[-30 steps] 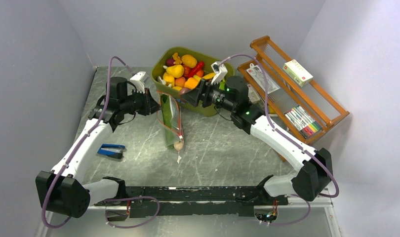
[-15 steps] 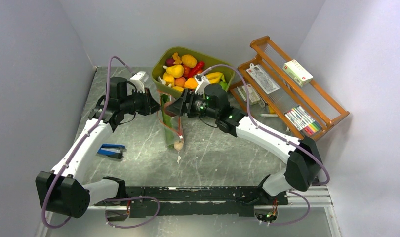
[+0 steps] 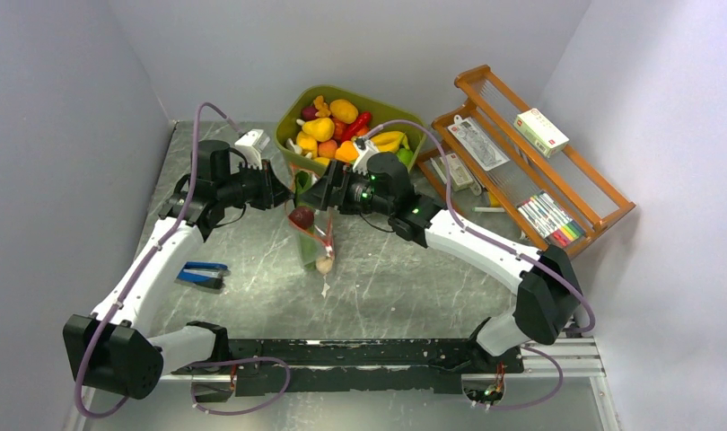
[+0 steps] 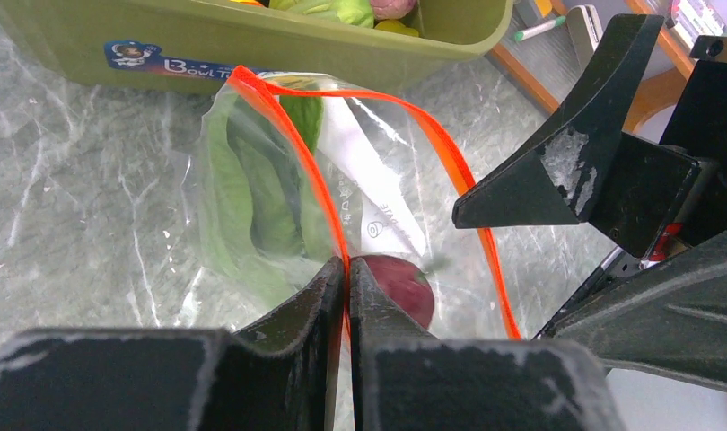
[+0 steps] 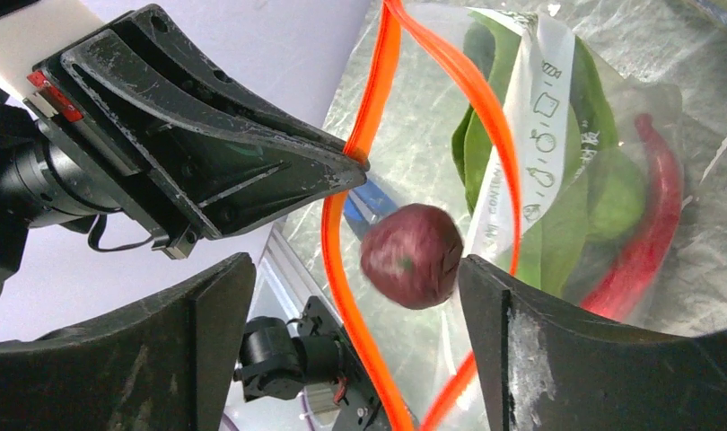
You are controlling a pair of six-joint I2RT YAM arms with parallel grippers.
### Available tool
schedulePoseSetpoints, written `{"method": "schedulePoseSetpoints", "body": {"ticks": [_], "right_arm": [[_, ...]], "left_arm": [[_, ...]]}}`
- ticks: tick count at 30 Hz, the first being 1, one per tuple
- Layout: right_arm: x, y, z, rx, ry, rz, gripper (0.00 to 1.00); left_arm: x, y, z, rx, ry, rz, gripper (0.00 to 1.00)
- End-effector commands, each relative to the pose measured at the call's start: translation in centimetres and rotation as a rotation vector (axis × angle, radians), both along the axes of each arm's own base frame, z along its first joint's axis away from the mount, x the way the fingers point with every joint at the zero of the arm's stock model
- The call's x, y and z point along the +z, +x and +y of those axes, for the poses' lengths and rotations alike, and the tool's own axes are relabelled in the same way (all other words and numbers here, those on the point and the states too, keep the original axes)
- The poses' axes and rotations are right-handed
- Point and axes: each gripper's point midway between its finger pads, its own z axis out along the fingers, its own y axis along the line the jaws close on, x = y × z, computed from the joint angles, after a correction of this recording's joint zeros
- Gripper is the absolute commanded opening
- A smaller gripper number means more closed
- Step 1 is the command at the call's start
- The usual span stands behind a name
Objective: Place the food in the zip-top bag and seal the zipper
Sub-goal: Place the fake vegetable in the zipper food storage bag, then pick up the fake fruit from the bin.
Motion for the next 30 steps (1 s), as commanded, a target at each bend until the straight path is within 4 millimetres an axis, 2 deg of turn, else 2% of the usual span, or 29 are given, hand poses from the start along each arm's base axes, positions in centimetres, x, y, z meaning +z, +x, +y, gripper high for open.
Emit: {"method": "schedulePoseSetpoints", "body": {"ticks": [1, 5, 8, 10, 11, 13, 16, 19, 22, 24, 27, 30], "right_arm": [[2.6, -0.1, 0.0, -0.001, 0.03, -0.044, 0.86], [3.3, -0.2, -0.6, -0.009, 0.02, -0.08, 0.8], [3.8, 0.0, -1.3, -0.02, -0.02, -0.14, 0.66], [3.6, 0.4, -1.8, -0.032, -0.064, -0.171, 0.55], [3.3, 0.6, -2.2, -0.043, -0.097, -0.178, 0.52], [2.6, 1.1, -2.8, -0.065, -0.16, -0.19, 0.48], [1.9, 1.9, -3.5, -0.082, -0.249, -0.217, 0.47], [2.6, 3.5, -4.9, -0.116, -0.369, -0.323, 0.49], [3.3, 5.3, -6.3, -0.142, -0.488, -0.45, 0.5], [3.7, 7.3, -7.9, -0.241, -0.502, -0.444, 0.51], [2.8, 10.7, -9.5, -0.363, -0.479, -0.4, 0.53], [2.0, 13.5, -9.9, -0.436, -0.468, -0.402, 0.51]], "left_arm": [[0.9, 0.1, 0.0, 0.006, -0.005, -0.045, 0.07], [0.9, 0.1, 0.1, 0.008, -0.002, -0.042, 0.07], [0.8, 0.1, 0.1, 0.011, 0.001, -0.043, 0.07], [0.9, 0.1, 0.1, 0.009, 0.001, -0.042, 0.07], [1.0, 0.1, 0.1, 0.008, 0.001, -0.044, 0.07], [1.1, 0.2, 0.1, 0.008, 0.004, -0.044, 0.07], [1.4, 0.3, 0.1, 0.009, 0.007, -0.046, 0.07], [1.6, 0.3, 0.1, 0.009, 0.002, -0.051, 0.07], [1.0, 0.2, 0.2, 0.012, 0.009, -0.045, 0.07], [0.5, 0.1, 0.3, 0.016, 0.015, -0.046, 0.07], [0.1, -0.1, 0.2, 0.011, 0.003, -0.045, 0.07], [-0.1, -0.2, -0.1, 0.001, -0.007, -0.04, 0.07]]}}
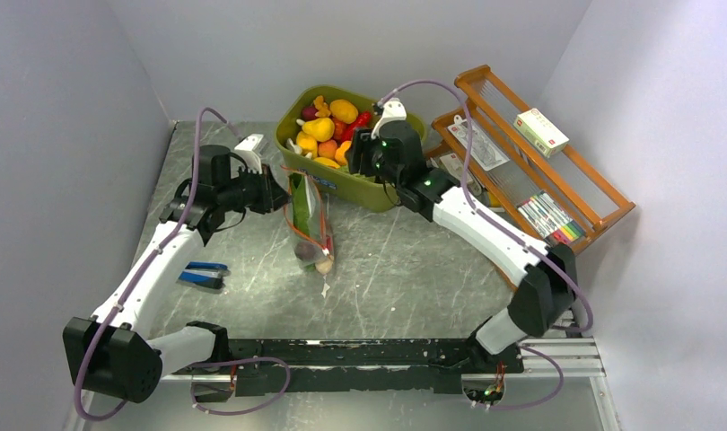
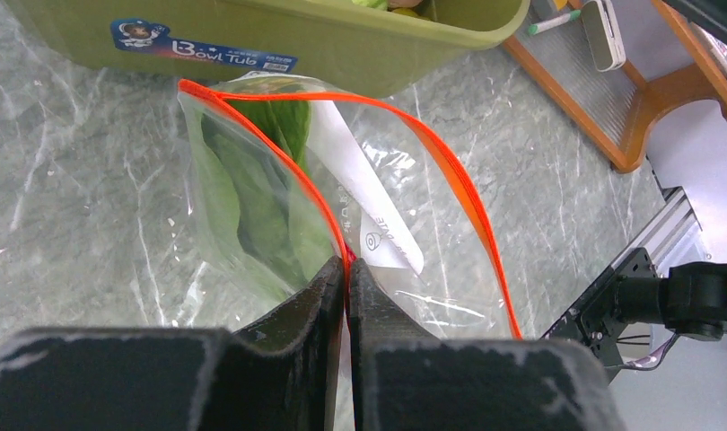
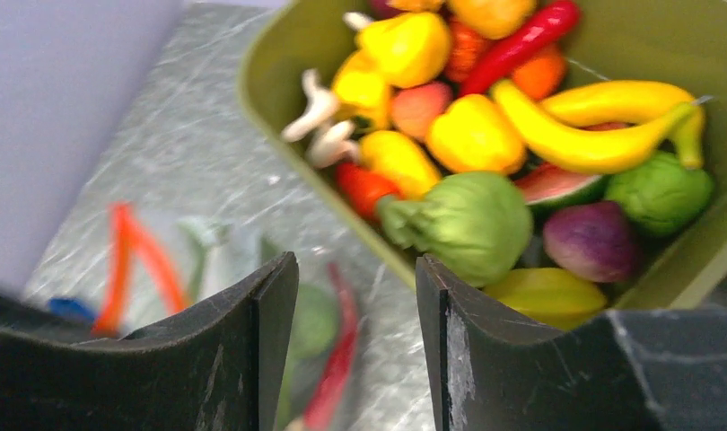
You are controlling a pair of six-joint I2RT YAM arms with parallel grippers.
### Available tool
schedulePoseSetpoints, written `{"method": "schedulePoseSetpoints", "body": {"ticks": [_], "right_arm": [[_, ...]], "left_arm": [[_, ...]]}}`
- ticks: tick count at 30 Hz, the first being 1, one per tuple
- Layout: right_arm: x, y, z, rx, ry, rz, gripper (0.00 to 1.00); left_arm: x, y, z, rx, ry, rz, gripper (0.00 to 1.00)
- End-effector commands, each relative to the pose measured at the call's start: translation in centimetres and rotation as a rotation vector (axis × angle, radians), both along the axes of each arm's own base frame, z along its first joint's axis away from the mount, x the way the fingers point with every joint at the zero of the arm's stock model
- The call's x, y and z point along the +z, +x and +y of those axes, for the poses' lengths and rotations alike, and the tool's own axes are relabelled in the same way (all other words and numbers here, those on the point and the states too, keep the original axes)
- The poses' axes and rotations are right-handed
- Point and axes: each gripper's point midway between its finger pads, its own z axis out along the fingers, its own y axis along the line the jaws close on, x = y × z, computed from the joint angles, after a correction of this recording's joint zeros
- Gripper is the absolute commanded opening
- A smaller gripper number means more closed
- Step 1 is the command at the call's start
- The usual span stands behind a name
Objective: Place the food in the zip-top bag and seal the zipper
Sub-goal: Pick up the fake fruit from the bin.
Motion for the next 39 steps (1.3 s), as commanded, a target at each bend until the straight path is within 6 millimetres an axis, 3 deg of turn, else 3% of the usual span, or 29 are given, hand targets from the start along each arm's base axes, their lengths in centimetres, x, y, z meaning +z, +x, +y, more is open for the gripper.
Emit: {"method": "schedulePoseSetpoints", "body": {"ticks": [1, 6, 9, 12, 17, 18, 20, 29, 39], "right_arm": [[-1.4, 5.4, -1.4, -0.14, -0.005, -0.056, 0.51], [-1.9, 9.6, -0.1, -0.066, -0.051, -0.157, 0.54], [-3.7, 12.8, -1.1, -0.166, -0.075, -0.113, 0.56], [-4.9, 14.9, -0.5, -0.126, -0.075, -0.141, 0.59], [-5.5, 17.3, 0.2, 0.033, -0.335, -0.362, 0.61], [-6.8, 18.1, 0.2, 0.054, -0.394, -0.373, 0.62], [-7.2, 19.5, 0.2, 0.088, -0.468, -0.408, 0.67], [-10.5, 23.4, 0.1, 0.16, -0.672, -0.457, 0.69], [-12.5, 25.8, 0.8, 0.205, -0.79, -0.507, 0.73]], "left_arm": [[0.8, 0.0, -0.5, -0.019, -0.019, -0.043, 0.07], [1.1, -0.3, -0.7, -0.03, -0.029, -0.05, 0.07], [1.4, -0.2, -0.7, -0.033, -0.028, -0.056, 0.07], [1.4, -0.3, -0.8, -0.038, -0.033, -0.055, 0.07], [2.1, -0.4, -1.1, -0.048, -0.049, -0.064, 0.07], [2.2, -0.3, -1.1, -0.05, -0.046, -0.065, 0.07], [2.2, -0.2, -1.0, -0.048, -0.038, -0.064, 0.07], [1.9, -0.1, -1.2, -0.047, -0.05, -0.054, 0.07], [2.1, -0.3, -1.1, -0.036, -0.043, -0.06, 0.07]]}}
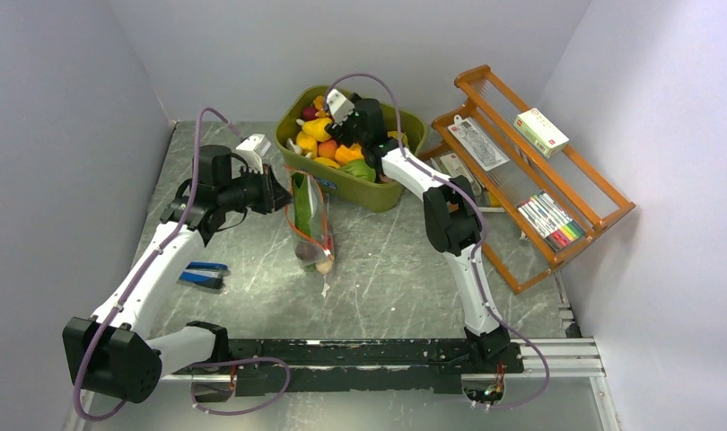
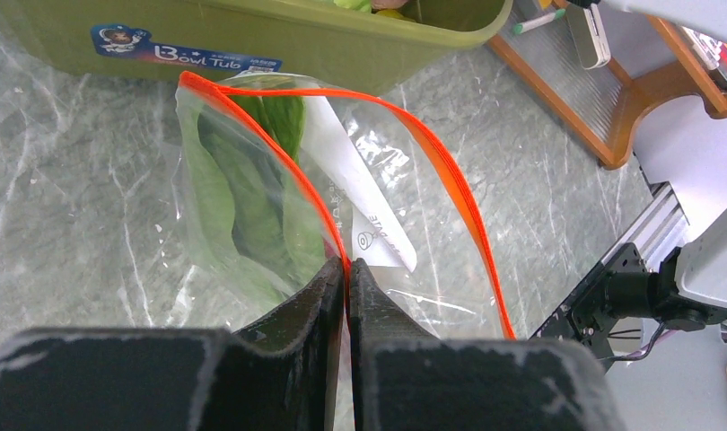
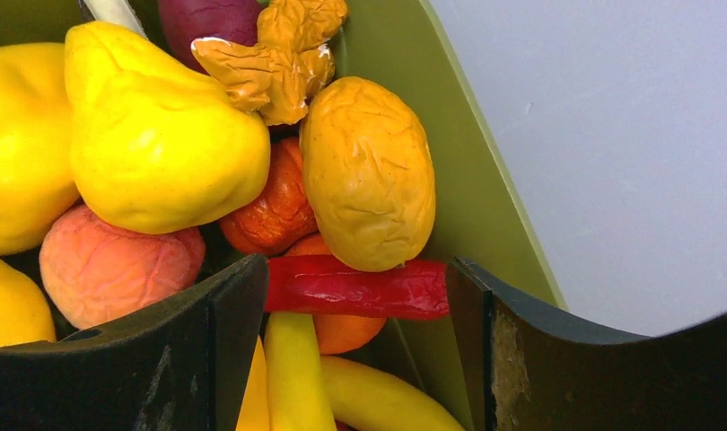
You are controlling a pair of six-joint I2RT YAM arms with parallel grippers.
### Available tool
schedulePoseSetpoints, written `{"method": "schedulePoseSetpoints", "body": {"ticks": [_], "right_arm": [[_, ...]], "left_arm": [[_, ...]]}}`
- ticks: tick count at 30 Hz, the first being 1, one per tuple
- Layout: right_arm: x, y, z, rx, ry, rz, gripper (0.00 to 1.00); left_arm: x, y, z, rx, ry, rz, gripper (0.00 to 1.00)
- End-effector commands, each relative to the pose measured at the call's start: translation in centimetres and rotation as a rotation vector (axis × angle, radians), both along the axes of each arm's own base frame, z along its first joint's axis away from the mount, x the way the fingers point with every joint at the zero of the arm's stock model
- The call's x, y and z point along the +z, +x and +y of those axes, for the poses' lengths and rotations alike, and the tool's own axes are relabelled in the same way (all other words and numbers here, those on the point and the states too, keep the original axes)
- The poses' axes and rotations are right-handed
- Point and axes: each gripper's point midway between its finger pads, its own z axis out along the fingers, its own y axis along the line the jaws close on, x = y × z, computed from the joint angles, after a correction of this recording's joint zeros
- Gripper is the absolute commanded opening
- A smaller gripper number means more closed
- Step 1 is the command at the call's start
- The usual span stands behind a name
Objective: Place the food in the zip-top bag and seal the zipper
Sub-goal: Pick up the fake fruit from the bin.
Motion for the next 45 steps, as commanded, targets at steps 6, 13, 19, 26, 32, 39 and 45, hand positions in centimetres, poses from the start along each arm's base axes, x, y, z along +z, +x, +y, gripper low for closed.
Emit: {"method": "schedulePoseSetpoints", "body": {"ticks": [6, 13, 19, 26, 32, 39, 45], "right_arm": [[0.3, 1.7, 0.0, 0.015, -0.093, -0.063, 0.71], [-1.2, 2.8, 0.5, 0.023, -0.145, -0.061, 0.69], [-2.3, 2.9, 0.6, 0.034, -0.162, -0.053, 0.69], [-2.7, 3.6, 0.3, 0.013, -0.175, -0.078, 0.64], [-2.7, 3.5, 0.0, 0.005, -0.184, -0.092, 0.36], [-0.3, 2.6, 0.5, 0.006, -0.172, -0.126, 0.36], [2.6, 1.1, 0.6, 0.006, -0.149, -0.159, 0.36]], "left_arm": [[1.6, 0.0, -0.7, -0.025, -0.026, -0.04, 0.07], [2.1, 0.4, -0.9, -0.028, -0.029, -0.058, 0.07], [1.7, 0.4, -0.8, -0.021, -0.025, -0.057, 0.07], [1.3, 0.4, -0.5, -0.009, -0.005, -0.051, 0.07], [1.1, 0.2, -0.4, -0.009, -0.007, -0.044, 0.07], [1.1, 0.2, -0.3, -0.001, -0.001, -0.054, 0.07], [1.5, 0.3, -0.3, 0.0, -0.003, -0.067, 0.07]]}}
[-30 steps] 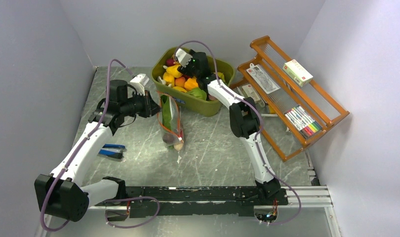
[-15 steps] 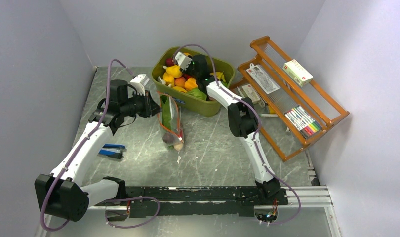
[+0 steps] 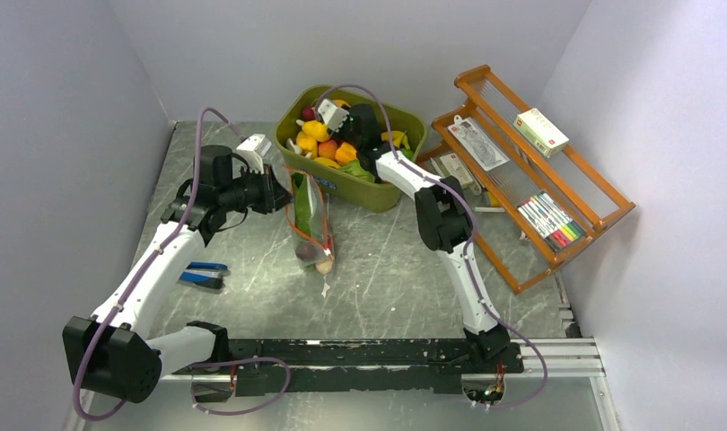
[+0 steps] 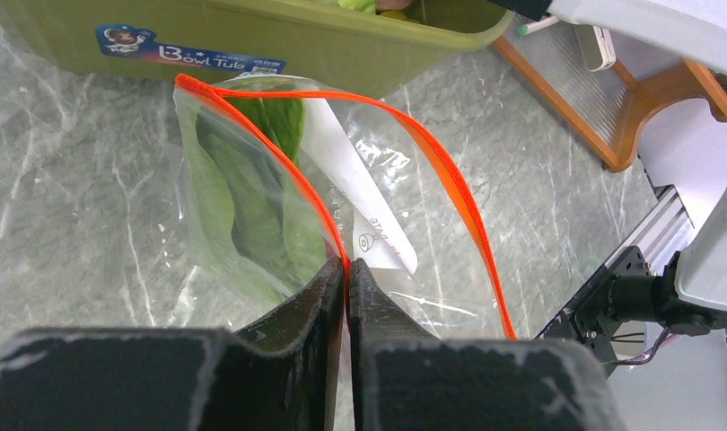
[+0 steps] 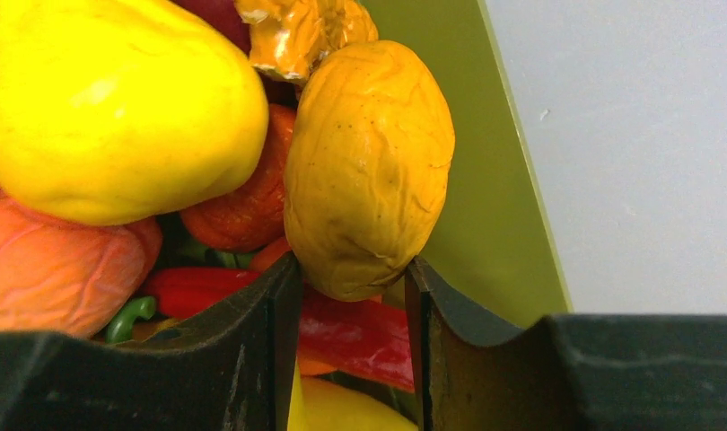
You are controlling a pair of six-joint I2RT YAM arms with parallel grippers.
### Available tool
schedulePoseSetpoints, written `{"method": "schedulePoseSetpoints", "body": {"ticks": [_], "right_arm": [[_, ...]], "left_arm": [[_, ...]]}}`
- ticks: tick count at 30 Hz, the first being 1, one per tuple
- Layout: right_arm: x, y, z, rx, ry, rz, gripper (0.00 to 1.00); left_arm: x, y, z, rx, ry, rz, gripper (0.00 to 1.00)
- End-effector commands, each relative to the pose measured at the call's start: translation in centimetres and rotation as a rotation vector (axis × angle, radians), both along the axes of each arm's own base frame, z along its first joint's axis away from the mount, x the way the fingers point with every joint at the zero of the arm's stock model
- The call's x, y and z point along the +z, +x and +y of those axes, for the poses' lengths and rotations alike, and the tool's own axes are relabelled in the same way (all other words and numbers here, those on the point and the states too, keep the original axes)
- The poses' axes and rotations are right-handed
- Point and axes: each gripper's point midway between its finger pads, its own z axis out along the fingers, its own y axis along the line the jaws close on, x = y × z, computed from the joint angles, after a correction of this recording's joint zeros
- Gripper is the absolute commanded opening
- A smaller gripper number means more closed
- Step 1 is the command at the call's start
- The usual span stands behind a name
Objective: Place the food in the zip-top bag and seal the zipper
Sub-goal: Pick up the fake fruit from the bin.
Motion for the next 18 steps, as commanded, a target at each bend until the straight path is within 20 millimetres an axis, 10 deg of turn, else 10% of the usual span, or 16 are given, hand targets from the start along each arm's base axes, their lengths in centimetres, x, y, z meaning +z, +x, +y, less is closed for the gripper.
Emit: {"method": "schedulePoseSetpoints", "body": {"ticks": [1, 18], "right_arm": [[5.7, -1.2, 0.3, 0.004, 0.046, -0.084, 0.36], [11.1, -7.2, -1.5, -0.005, 0.272, -0.016, 0.31]], "left_arm": [[1.7, 0.2, -0.2, -0.009, -0.007, -0.068, 0.07], [2.4, 0.3, -0.3, -0.006, -0.014, -0.082, 0.07]]}}
